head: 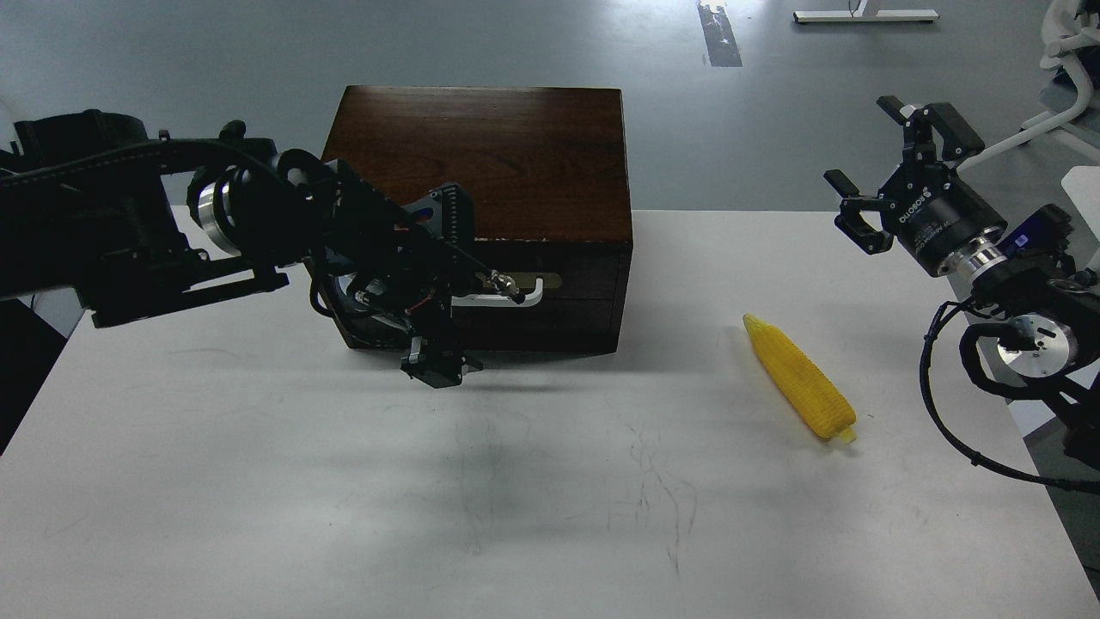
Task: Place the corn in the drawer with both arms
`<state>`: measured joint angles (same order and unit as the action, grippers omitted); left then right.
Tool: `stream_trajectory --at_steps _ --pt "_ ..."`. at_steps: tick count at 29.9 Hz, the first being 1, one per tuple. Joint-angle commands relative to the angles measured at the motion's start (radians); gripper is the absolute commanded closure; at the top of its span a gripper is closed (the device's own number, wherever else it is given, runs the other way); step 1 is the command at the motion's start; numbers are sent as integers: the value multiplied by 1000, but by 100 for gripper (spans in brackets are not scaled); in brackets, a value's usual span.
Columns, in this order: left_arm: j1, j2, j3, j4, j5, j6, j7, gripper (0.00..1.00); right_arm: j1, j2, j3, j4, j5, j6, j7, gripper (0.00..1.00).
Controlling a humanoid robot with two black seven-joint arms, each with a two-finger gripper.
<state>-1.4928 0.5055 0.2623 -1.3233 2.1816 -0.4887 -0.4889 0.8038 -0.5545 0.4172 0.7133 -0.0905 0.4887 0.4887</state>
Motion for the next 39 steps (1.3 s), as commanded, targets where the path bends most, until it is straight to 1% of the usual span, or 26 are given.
stream_trajectory --at_steps 1,19,39 --pt "-1 -9 1 7 0 0 0 2 0 -1 0 0 0 0 0 0" --pt "-1 -10 26 3 0 0 0 2 0 -1 0 -1 0 0 0 0" --pt "-15 1 48 -138 0 0 0 2 0 -1 0 -6 0 0 0 0"
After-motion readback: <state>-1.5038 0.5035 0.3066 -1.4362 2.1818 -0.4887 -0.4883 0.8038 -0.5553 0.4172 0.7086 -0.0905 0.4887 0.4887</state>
